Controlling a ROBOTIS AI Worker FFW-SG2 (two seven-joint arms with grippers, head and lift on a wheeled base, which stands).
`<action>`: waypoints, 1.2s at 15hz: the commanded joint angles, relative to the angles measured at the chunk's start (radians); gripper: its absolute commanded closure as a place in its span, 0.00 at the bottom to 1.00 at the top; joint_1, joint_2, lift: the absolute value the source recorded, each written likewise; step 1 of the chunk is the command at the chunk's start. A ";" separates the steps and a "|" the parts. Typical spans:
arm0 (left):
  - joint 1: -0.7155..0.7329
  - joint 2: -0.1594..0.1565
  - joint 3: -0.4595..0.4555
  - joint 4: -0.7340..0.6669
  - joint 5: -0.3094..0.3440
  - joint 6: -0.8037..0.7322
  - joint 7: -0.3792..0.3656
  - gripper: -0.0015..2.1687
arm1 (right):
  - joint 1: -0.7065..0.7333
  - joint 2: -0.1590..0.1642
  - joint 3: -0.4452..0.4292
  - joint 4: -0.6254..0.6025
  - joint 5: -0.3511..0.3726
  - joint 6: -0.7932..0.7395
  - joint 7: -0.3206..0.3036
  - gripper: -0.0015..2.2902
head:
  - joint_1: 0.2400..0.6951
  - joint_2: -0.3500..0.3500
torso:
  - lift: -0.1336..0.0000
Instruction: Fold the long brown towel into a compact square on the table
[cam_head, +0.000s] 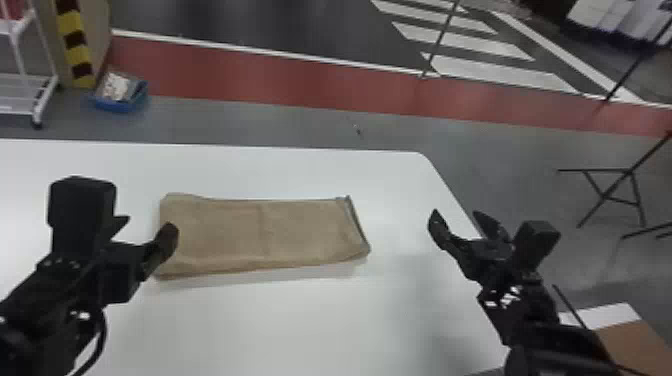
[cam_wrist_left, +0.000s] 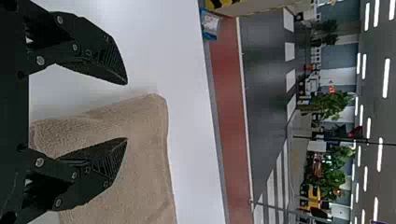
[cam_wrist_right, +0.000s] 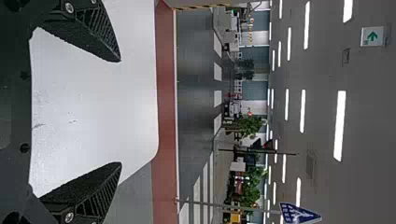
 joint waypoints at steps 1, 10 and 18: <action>-0.020 0.000 -0.006 0.012 -0.046 -0.058 -0.011 0.09 | -0.003 0.002 0.011 -0.003 -0.001 0.021 0.000 0.04 | 1.00 0.00 | 0.04; -0.170 -0.058 -0.112 0.272 -0.046 -0.119 -0.114 0.91 | -0.170 -0.004 0.037 -0.020 0.000 0.506 0.144 0.04 | 1.00 0.01 | 0.04; -0.178 -0.055 -0.109 0.305 -0.055 -0.089 -0.137 0.91 | -0.400 -0.029 0.169 0.133 0.031 0.779 0.244 0.13 | 1.00 0.08 | 0.04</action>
